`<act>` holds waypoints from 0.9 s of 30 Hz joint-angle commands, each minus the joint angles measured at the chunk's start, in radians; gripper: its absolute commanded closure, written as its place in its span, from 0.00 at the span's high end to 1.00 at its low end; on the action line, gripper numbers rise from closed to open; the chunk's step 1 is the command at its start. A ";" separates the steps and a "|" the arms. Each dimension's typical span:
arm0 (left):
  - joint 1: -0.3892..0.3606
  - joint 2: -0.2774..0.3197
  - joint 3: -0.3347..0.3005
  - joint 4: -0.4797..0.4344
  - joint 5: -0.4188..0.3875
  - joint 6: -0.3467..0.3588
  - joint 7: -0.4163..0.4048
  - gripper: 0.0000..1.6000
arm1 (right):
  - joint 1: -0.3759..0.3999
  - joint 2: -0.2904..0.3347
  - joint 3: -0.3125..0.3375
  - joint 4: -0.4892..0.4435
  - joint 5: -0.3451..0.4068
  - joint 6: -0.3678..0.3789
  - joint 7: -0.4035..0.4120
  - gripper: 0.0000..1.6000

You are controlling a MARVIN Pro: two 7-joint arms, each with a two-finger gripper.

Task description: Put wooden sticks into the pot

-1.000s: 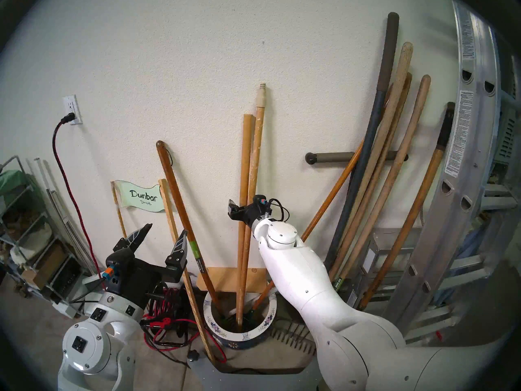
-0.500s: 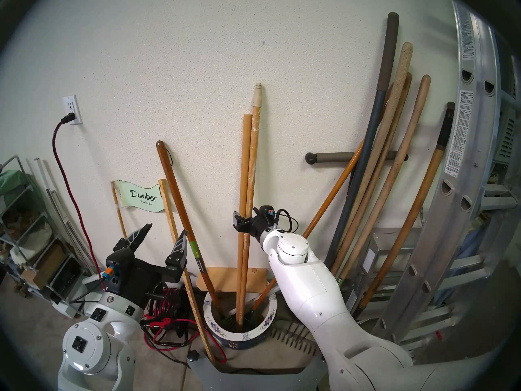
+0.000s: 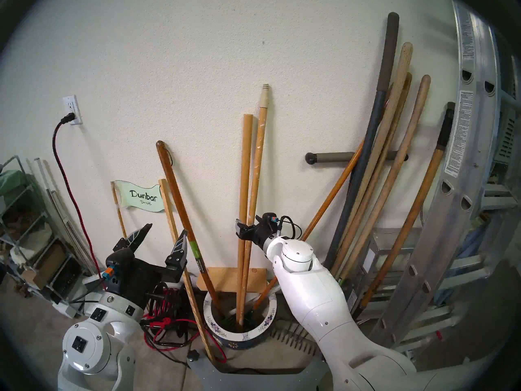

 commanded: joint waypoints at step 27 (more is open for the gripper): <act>0.003 0.001 0.001 -0.002 -0.002 -0.002 -0.001 1.00 | -0.291 0.129 0.019 -0.390 0.021 0.021 0.049 1.00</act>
